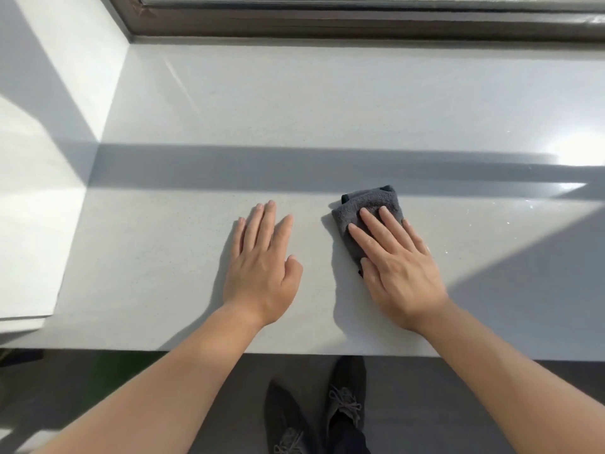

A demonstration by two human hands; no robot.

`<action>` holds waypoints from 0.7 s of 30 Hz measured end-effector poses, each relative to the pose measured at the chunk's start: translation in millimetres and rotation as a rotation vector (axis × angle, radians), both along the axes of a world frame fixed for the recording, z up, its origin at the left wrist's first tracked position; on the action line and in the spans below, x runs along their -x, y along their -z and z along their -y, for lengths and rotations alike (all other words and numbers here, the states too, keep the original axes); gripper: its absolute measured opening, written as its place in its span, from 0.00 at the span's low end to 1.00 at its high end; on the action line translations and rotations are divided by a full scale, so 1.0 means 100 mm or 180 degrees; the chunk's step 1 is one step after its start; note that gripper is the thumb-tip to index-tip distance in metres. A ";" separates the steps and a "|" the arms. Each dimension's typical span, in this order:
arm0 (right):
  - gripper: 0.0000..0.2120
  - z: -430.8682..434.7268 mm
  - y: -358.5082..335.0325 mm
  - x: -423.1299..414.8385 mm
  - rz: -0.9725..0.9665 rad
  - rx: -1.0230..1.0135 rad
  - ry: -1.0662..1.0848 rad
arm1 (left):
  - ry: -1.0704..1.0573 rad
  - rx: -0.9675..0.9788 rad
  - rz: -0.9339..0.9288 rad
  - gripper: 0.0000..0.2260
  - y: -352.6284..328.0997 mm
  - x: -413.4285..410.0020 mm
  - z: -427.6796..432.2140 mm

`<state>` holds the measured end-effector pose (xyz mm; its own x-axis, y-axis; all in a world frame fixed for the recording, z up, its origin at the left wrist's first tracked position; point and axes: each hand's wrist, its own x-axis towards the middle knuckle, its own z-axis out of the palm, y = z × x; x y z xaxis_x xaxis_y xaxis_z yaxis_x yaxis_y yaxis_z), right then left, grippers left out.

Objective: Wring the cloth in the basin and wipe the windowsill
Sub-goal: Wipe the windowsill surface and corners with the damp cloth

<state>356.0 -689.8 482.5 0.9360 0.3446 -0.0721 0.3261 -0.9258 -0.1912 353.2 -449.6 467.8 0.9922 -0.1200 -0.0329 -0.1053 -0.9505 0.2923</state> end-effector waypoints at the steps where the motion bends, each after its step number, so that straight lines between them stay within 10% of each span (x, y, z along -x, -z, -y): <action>1: 0.27 0.06 -0.03 -0.03 -0.0038 -0.0043 0.0394 | 0.0015 -0.0016 -0.0023 0.29 0.00 0.00 0.00; 4: 0.28 -0.13 -0.06 0.08 -0.0022 -0.0143 0.1195 | 0.0030 0.0004 -0.0044 0.29 0.00 0.01 -0.01; 12: 0.26 -0.35 0.02 0.92 0.0035 -0.0203 -0.0226 | 0.0059 0.0382 0.0013 0.29 -0.07 -0.01 -0.03; 17: 0.27 -0.26 -0.07 0.85 0.0003 -0.0029 0.1216 | 0.0088 0.0126 -0.0066 0.29 -0.04 0.00 -0.03; 21: 0.26 -0.50 -0.02 1.03 -0.0009 -0.0030 0.0290 | 0.0047 -0.0119 -0.0112 0.30 -0.09 0.00 0.00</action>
